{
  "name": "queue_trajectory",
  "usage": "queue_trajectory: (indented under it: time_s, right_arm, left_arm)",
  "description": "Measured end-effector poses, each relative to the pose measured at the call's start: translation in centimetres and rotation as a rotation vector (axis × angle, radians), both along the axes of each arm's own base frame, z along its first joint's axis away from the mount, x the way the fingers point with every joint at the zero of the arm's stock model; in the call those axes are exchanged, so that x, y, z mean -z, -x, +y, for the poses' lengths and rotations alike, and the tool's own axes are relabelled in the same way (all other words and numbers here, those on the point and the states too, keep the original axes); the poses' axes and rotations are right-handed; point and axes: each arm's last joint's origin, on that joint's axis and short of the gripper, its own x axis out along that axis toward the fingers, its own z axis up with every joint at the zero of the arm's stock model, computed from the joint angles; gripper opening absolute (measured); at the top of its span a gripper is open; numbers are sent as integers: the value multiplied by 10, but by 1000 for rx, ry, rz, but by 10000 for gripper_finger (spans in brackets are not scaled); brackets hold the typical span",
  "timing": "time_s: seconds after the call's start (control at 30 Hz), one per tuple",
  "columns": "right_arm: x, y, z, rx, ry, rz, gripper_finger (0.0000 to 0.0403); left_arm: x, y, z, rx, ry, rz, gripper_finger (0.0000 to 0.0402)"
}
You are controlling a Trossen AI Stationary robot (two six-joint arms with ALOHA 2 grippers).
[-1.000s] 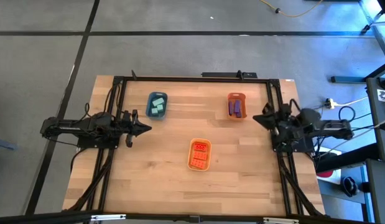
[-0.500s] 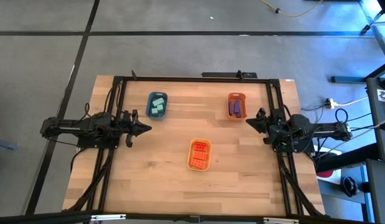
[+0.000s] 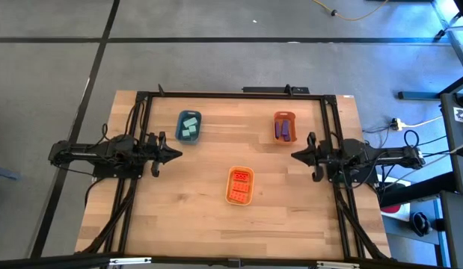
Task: Sort & place blocks by color
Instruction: Return to Home Position
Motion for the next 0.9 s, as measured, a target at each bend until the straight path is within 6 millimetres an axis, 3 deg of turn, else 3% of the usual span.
queue_trajectory:
  time_s: [0.17, 0.9]
  right_arm:
    - [1, 0, 1, -21, 121, 4, 14]
    - [1, 0, 1, -21, 123, 5, 19]
  left_arm:
    - [0, 0, 0, 0, 0, 0, 0]
    - [0, 0, 0, 0, 0, 0, 0]
